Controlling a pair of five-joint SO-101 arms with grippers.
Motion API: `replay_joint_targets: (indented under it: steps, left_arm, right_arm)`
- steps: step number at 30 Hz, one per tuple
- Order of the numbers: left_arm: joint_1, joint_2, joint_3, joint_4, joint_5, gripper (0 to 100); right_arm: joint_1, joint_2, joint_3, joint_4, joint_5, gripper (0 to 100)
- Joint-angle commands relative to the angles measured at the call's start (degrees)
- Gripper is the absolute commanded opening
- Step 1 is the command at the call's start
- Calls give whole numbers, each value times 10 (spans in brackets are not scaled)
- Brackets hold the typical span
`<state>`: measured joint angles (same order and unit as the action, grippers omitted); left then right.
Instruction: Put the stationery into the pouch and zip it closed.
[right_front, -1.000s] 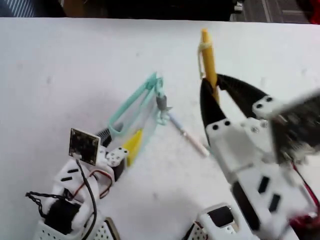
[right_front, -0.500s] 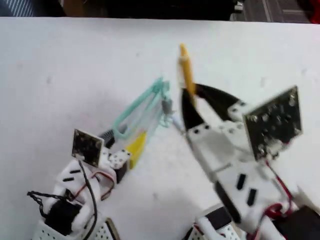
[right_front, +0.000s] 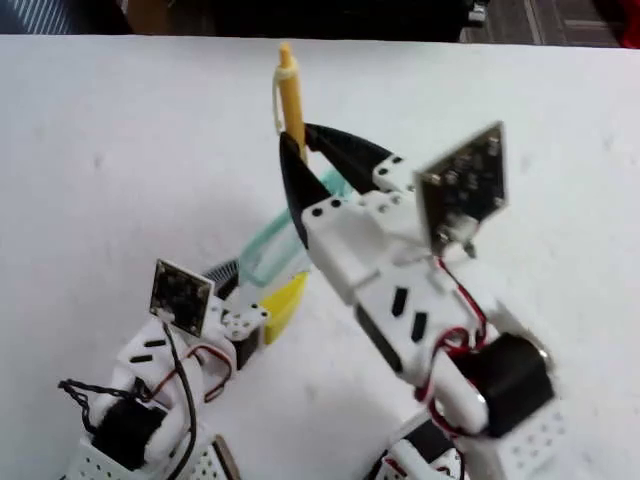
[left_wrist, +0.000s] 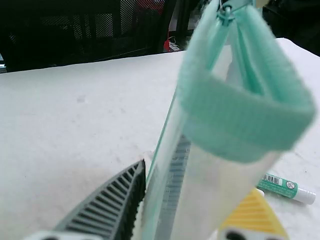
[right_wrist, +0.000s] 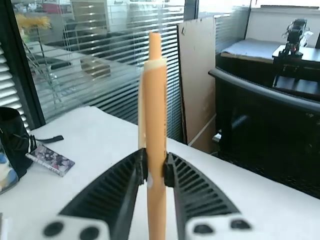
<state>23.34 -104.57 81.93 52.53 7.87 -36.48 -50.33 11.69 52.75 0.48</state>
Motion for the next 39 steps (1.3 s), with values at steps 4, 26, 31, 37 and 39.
replay_joint_targets:
  steps: [4, 26, 31, 37, 39]
  left_arm:
    - [8, 2, -4, -10, -4, 245]
    - [-31, 2, -4, -26, -2, 245]
    - [-31, 2, -4, -25, -2, 245]
    - [-31, 2, -4, -25, -2, 245]
    - [-31, 2, -4, -25, -2, 245]
  right_arm:
    - [-5, -12, 55, -20, -5, 17]
    - [-105, -28, 156, 118, 156, 17]
    - [-62, -4, 166, 118, 156, 17]
    - [-54, -27, 125, 148, 157, 142]
    - [-54, -43, 104, 154, 157, 254]
